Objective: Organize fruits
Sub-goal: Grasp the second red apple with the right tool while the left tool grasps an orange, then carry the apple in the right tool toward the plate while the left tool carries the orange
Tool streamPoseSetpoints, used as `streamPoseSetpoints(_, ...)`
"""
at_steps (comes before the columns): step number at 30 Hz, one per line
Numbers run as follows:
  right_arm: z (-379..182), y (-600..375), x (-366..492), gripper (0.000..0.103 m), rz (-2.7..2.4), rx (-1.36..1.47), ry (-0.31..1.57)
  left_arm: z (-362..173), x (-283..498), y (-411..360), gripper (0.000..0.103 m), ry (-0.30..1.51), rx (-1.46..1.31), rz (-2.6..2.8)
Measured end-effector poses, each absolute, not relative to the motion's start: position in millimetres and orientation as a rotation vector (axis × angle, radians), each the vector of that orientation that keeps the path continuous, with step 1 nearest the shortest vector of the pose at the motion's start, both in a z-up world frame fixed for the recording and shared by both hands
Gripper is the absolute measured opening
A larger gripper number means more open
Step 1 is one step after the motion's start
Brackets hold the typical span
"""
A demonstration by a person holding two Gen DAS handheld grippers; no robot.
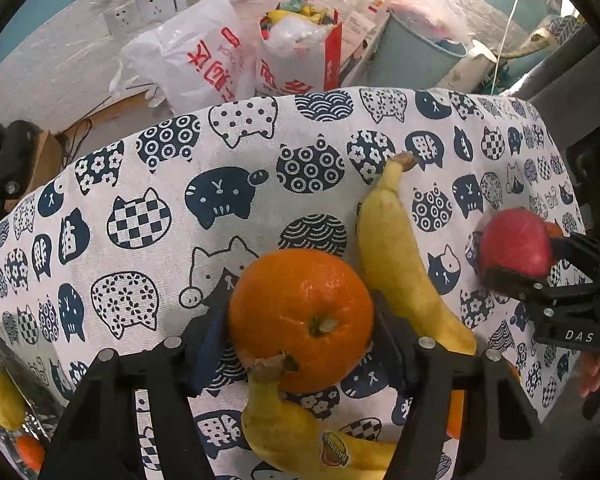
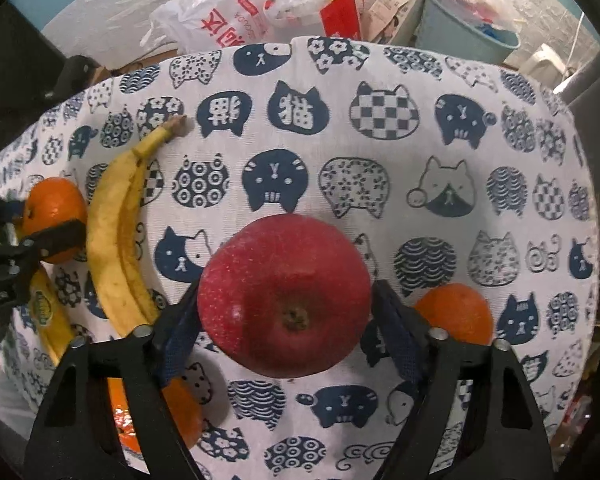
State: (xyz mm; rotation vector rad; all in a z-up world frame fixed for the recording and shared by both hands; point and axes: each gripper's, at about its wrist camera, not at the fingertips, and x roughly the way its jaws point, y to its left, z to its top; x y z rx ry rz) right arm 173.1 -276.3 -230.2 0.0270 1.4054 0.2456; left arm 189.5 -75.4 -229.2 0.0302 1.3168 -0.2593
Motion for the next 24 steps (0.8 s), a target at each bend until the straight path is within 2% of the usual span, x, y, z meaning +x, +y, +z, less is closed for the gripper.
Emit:
streamPoseSetpoints(9, -228, -278, 171, 0.077, 0.240, 0.014, 1.367, -218, 178, -72, 0.066, 1.260, 0.033, -0.240)
streamPoseSetpoints(24, -171, -257, 147, 0.077, 0.284, -0.014, 1.218, -157, 153, -76, 0.066, 1.098, 0.020, -0.260)
